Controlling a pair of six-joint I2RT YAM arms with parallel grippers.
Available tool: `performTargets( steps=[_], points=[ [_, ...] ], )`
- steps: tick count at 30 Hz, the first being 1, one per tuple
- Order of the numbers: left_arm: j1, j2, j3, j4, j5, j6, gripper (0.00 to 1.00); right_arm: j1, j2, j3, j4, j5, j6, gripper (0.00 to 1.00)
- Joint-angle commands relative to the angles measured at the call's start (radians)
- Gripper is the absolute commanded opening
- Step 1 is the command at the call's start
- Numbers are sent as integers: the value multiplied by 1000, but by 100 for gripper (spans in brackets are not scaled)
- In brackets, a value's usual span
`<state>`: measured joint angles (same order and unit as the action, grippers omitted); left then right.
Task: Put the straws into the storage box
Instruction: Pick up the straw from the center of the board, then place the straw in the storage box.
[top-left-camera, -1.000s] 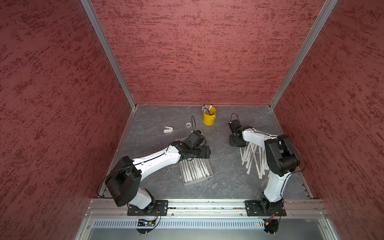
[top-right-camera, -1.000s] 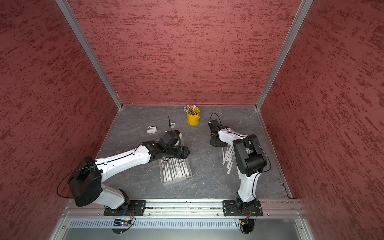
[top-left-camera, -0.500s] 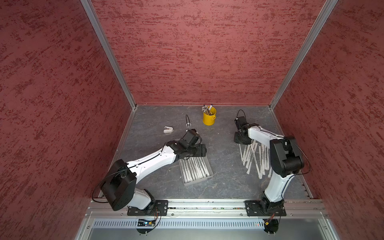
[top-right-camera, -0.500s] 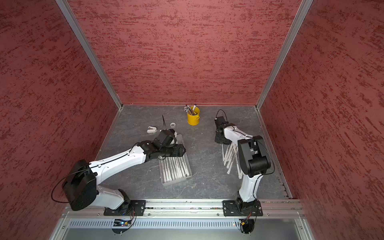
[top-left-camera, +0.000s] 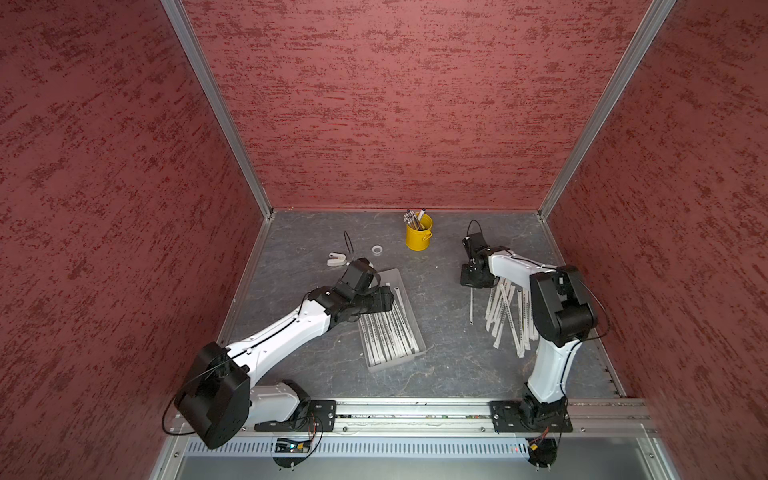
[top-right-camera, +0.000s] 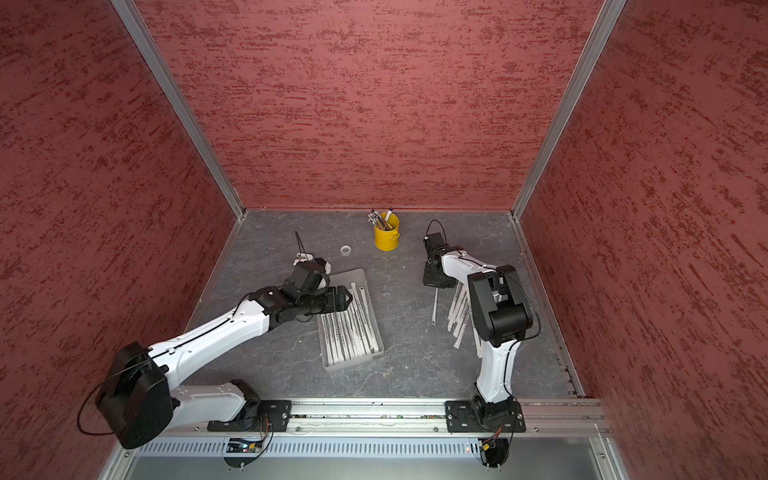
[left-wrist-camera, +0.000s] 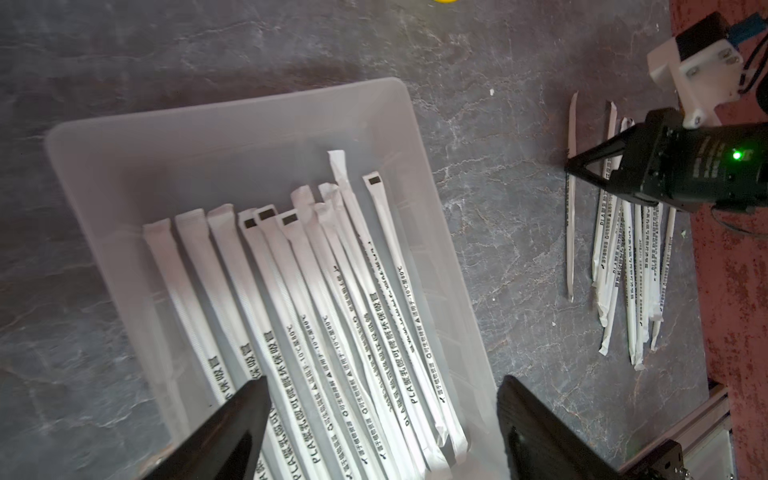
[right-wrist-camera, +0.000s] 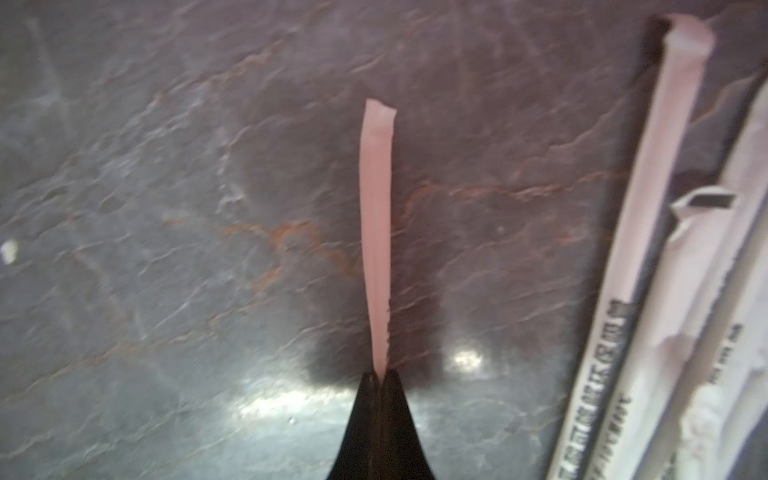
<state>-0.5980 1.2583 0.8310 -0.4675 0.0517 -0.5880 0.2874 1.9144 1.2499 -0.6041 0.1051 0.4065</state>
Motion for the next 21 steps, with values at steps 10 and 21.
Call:
performTargets(
  steps=[10, 21],
  points=[
    [176, -225, -145, -91, 24, -27, 88, 524, -256, 60, 68, -125, 251, 1],
    [245, -283, -191, -129, 30, -40, 87, 721, 35, 238, 152, -107, 388, 0]
  ],
)
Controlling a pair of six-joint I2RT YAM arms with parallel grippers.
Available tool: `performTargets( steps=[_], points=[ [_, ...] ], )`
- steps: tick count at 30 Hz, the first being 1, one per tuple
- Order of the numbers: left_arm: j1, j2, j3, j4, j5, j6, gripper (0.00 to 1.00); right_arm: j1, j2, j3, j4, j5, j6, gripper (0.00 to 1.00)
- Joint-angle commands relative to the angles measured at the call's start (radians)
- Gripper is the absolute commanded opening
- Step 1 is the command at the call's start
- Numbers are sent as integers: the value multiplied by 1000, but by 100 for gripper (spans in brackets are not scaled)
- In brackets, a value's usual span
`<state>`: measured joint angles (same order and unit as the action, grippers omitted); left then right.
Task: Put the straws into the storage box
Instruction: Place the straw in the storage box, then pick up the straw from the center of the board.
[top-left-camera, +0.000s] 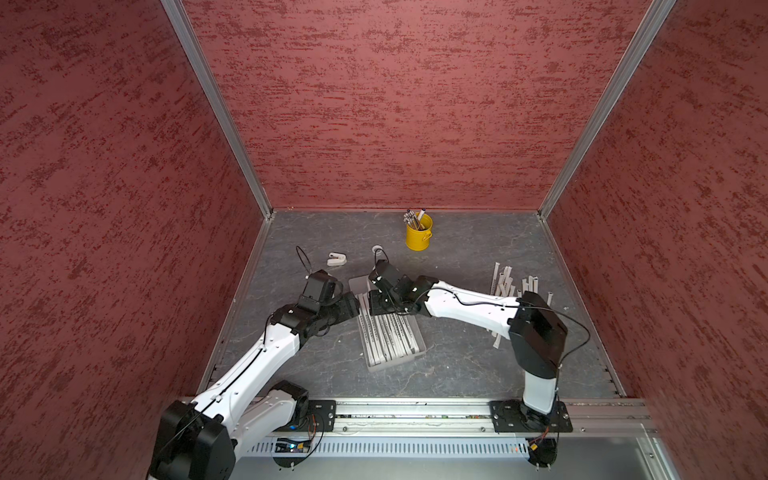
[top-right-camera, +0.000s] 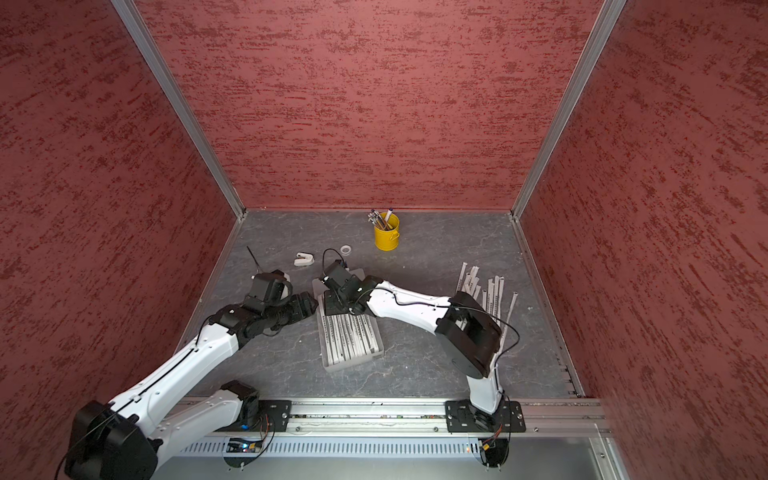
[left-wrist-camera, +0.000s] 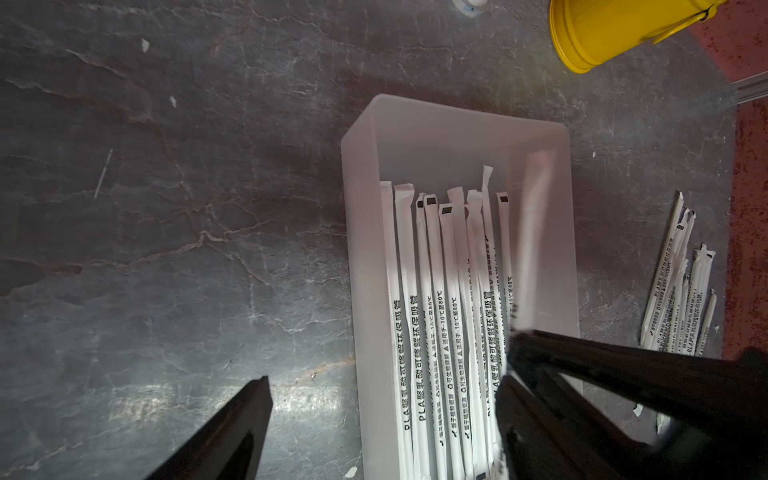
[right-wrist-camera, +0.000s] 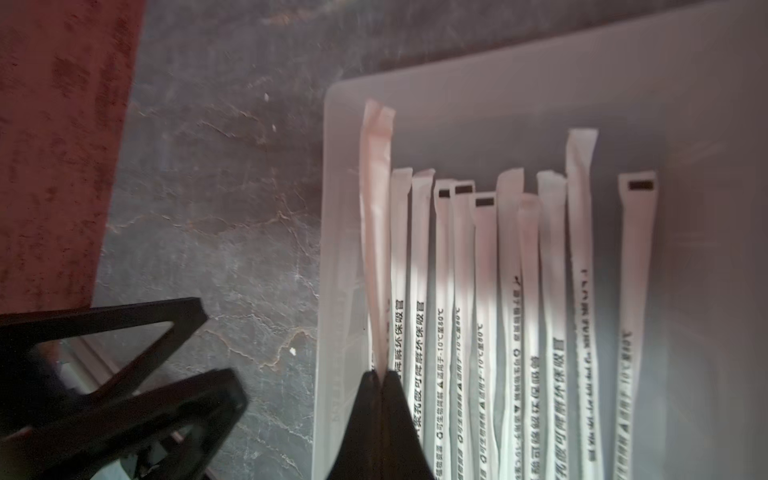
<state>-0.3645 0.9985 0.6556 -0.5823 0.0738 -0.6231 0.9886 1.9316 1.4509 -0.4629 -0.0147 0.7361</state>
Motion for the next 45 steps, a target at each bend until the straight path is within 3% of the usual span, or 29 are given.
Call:
performTargets(
  steps=[1, 19, 23, 28, 33, 35, 41, 45],
  points=[
    [14, -31, -20, -11, 10, -7, 87, 28, 35, 41, 13, 4, 70, 0],
    [24, -83, -46, 14, 17, -4, 87, 61, 190, 120, -28, -91, 136, 2],
    [25, -87, -44, 14, 17, -1, 87, 59, 198, 120, -37, -102, 144, 6],
    [25, -96, -19, -2, 17, 2, 87, 55, 130, 120, -61, -89, 130, 20],
    [6, -91, 34, -16, 6, 11, 86, 8, -27, 48, -109, -27, 125, 24],
    [-38, -68, 57, 2, -9, 6, 85, -36, -108, -20, -128, 22, 112, 25],
    [-307, 148, 191, 66, -129, -5, 86, -291, -303, -253, -258, 217, -24, 27],
    [-428, 312, 299, 111, -137, 10, 87, -486, -345, -349, -266, 248, -105, 33]
  ],
)
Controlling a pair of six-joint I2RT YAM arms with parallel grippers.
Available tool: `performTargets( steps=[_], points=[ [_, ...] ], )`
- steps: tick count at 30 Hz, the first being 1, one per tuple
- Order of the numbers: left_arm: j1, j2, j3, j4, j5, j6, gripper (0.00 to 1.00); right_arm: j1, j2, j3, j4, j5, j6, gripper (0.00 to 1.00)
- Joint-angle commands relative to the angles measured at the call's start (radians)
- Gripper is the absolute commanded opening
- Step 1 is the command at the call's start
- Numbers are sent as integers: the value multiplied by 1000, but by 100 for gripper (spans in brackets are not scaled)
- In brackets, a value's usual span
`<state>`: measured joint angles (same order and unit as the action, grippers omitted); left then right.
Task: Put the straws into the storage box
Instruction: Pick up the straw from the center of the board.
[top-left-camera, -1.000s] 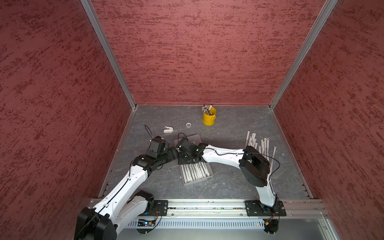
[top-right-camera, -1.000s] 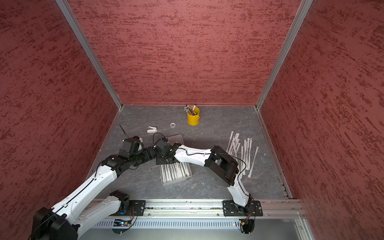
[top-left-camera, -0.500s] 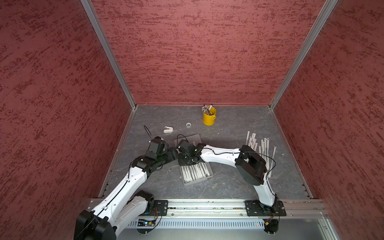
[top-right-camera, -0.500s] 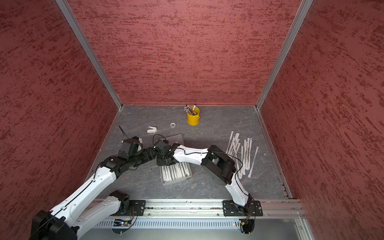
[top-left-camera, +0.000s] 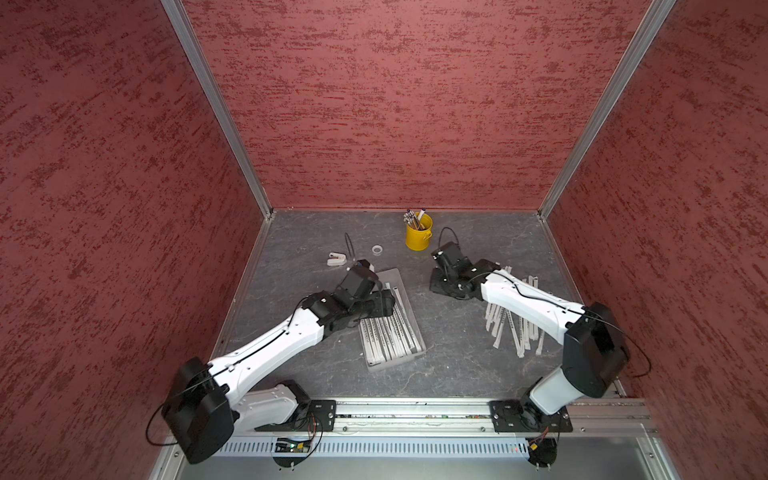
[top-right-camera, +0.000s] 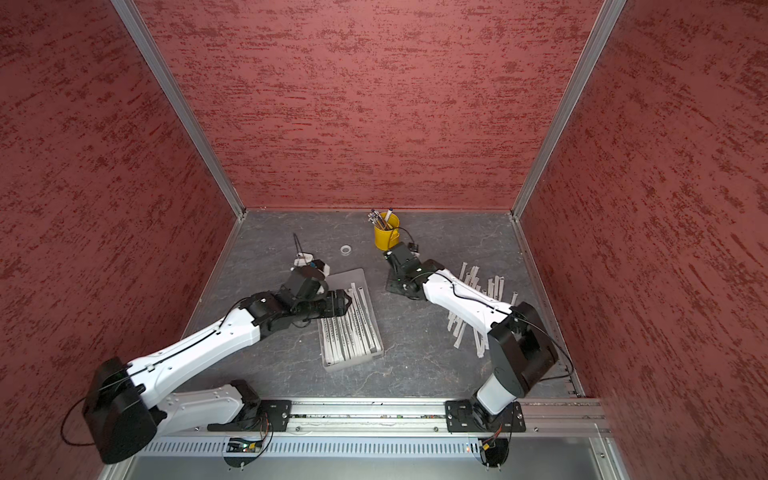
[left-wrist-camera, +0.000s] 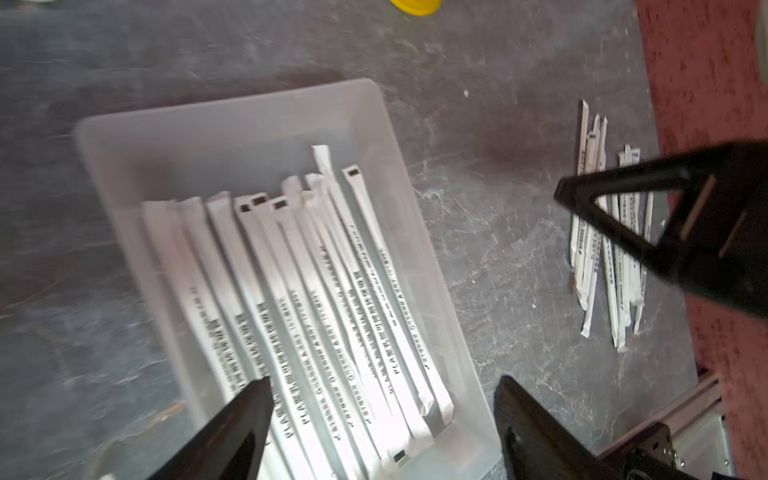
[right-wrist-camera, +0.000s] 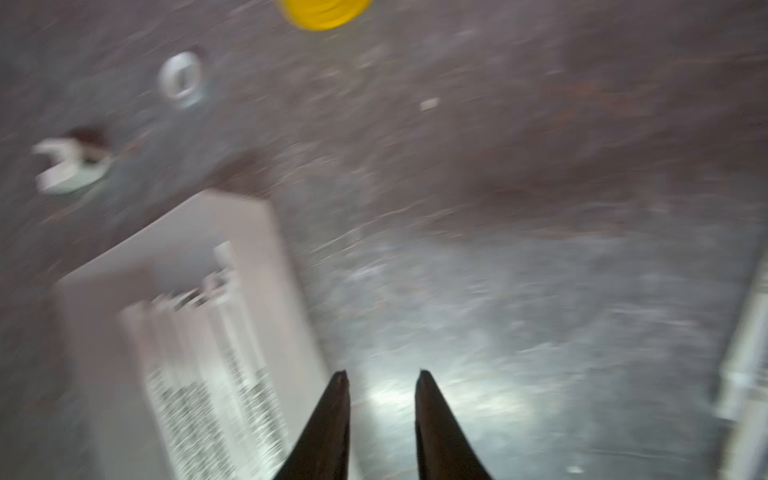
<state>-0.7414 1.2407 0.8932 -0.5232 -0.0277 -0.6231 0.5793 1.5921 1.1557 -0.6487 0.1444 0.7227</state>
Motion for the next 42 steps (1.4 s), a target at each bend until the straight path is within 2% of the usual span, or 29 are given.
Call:
performTargets(
  steps=[1, 6, 14, 29, 32, 38, 42],
  points=[
    [-68, 104, 86, 57, -28, 15, 87, -112, -5, -66, -73, 91, -104, 34],
    [-120, 254, 179, 78, 27, 31, 87, -259, 53, -73, 0, 93, -139, 39],
    [-128, 331, 211, 79, 61, 39, 87, -361, 174, -9, 51, 109, -160, 39],
    [-113, 327, 189, 77, 68, 43, 87, -401, 279, -1, 86, 114, -156, 36],
    [-108, 319, 182, 76, 68, 43, 88, -400, 262, -2, 84, 78, -176, 28],
    [-96, 305, 169, 79, 64, 43, 88, -410, 182, -6, 53, 99, -180, 32],
    [-94, 306, 169, 81, 68, 46, 87, -437, 196, 15, 44, 101, -181, 35]
  ],
)
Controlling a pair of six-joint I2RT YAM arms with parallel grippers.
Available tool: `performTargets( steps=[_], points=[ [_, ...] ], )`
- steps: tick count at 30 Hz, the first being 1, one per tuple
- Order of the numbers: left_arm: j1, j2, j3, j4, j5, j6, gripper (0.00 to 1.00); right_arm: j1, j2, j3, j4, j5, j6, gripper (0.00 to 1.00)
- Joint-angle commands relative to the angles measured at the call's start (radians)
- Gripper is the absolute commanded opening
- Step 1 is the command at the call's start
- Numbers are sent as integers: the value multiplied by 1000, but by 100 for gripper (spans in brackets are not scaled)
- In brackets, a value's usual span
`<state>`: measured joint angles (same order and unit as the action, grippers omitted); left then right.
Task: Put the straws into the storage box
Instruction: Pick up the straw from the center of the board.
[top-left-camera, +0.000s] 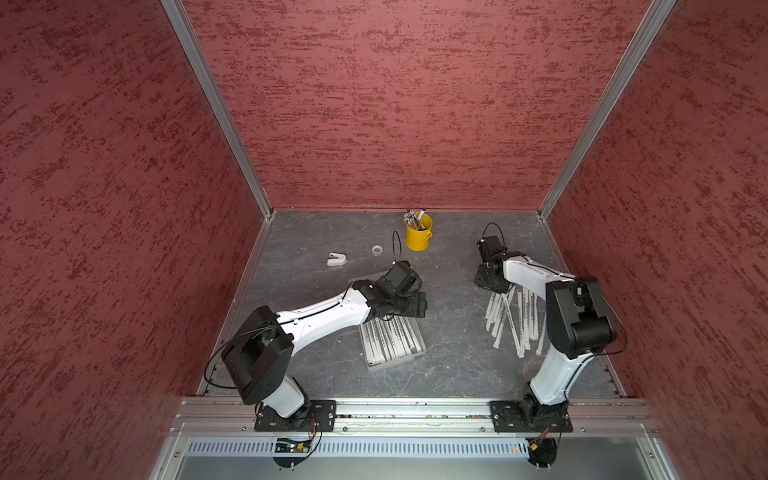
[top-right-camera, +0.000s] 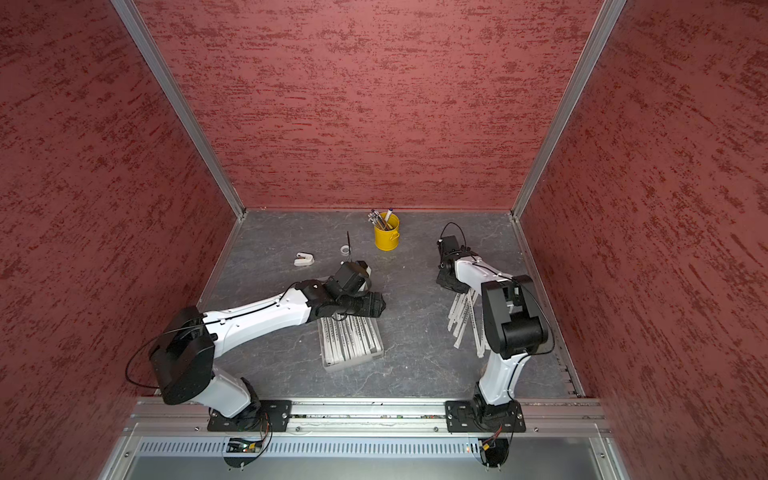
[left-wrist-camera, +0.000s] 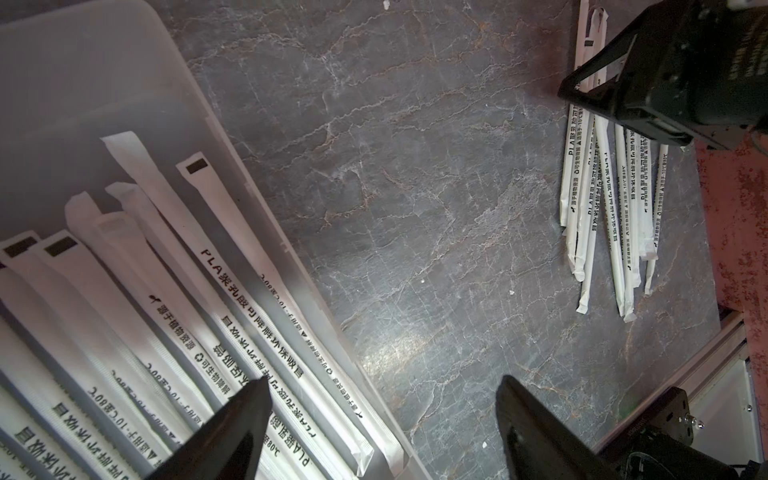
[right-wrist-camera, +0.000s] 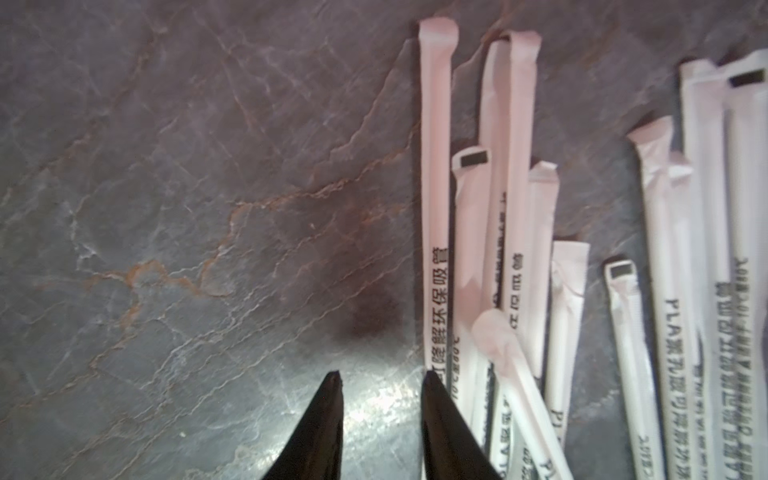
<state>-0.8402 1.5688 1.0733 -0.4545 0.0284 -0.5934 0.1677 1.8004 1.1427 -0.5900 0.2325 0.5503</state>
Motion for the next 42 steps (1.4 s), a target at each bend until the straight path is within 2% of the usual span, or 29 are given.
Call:
performTargets(
  steps=[1, 9, 15, 19, 24, 31, 37, 40, 42],
  points=[
    [4, -23, -12, 12, 11, 16, 87, -31, -4, 32, -12, 13, -8, 35],
    [10, -43, -34, 13, 6, 13, 87, -53, 89, 48, 16, -11, 2, 33],
    [16, -53, -41, 13, 4, 12, 88, -39, 98, 31, 24, -61, 1, 20],
    [21, -56, -47, 16, 2, 12, 87, 11, 68, 7, 11, -75, -11, 13],
    [36, -78, -63, 7, -6, 12, 87, 110, 42, -15, -3, -94, -16, 9],
    [100, -173, -124, -31, -24, 13, 87, 261, 9, -19, -50, -103, 2, 9],
    [163, -257, -182, -60, -26, 12, 87, 254, 52, 24, -56, -52, -14, 21],
    [180, -286, -207, -69, -26, 12, 87, 250, 90, 47, -44, -44, -24, 20],
    [189, -301, -221, -71, -26, 8, 87, 250, 108, 55, -39, -49, -27, 15]
  ],
)
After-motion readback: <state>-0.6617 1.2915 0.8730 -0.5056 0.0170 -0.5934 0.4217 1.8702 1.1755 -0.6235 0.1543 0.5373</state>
